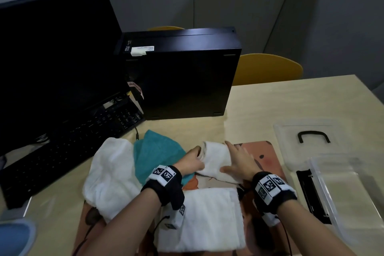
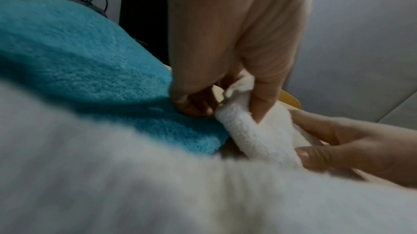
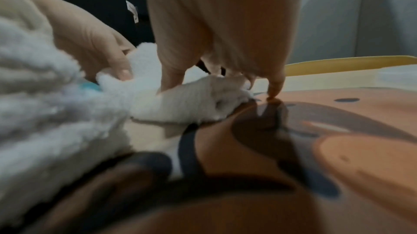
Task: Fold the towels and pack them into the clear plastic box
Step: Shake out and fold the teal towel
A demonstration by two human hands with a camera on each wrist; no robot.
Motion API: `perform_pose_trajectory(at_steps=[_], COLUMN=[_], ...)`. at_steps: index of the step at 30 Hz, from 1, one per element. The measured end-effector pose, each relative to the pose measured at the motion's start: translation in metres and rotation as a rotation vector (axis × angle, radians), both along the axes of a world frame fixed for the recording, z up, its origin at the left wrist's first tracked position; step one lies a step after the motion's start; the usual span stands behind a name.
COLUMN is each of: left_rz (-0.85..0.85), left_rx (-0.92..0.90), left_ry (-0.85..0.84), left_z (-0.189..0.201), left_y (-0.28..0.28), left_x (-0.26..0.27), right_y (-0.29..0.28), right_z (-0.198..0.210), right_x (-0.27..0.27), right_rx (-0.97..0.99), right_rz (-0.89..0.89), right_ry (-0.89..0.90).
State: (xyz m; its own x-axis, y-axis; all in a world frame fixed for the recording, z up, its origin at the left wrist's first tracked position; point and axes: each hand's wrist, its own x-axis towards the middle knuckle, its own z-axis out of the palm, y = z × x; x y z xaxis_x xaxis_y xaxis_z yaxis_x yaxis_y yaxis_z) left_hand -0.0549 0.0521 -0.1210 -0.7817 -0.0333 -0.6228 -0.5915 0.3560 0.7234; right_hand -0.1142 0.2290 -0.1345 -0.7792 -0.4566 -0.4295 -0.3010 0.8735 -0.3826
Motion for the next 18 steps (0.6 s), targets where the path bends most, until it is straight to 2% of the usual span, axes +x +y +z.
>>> perform_pose_trajectory(at_steps=[4, 6, 8, 10, 12, 15, 18], left_rz=[0.075, 0.136, 0.147, 0.120, 0.099, 0.073, -0.039], left_rx=[0.160, 0.205, 0.176, 0.034, -0.203, -0.517, -0.639], left_ry=[0.021, -0.015, -0.032, -0.009, 0.050, 0.054, -0.090], left_z=[0.012, 0.012, 0.013, 0.015, 0.014, 0.011, 0.012], left_y=[-0.001, -0.006, -0.012, -0.022, -0.041, -0.074, -0.094], left_x=[0.011, 0.018, 0.024, 0.029, 0.035, 0.049, 0.072], right_y=[0.011, 0.015, 0.016, 0.010, 0.001, -0.007, -0.010], right_z=[0.017, 0.020, 0.019, 0.019, 0.019, 0.004, 0.004], right_x=[-0.016, -0.023, -0.025, -0.016, 0.002, 0.028, 0.026], right_rx=[-0.198, -0.201, -0.127, -0.112, -0.077, 0.149, 0.203], right_rz=[-0.096, -0.095, -0.091, -0.053, 0.104, 0.418, 0.411], right_ry=[-0.336, -0.298, -0.127, 0.069, 0.150, 0.029, -0.067])
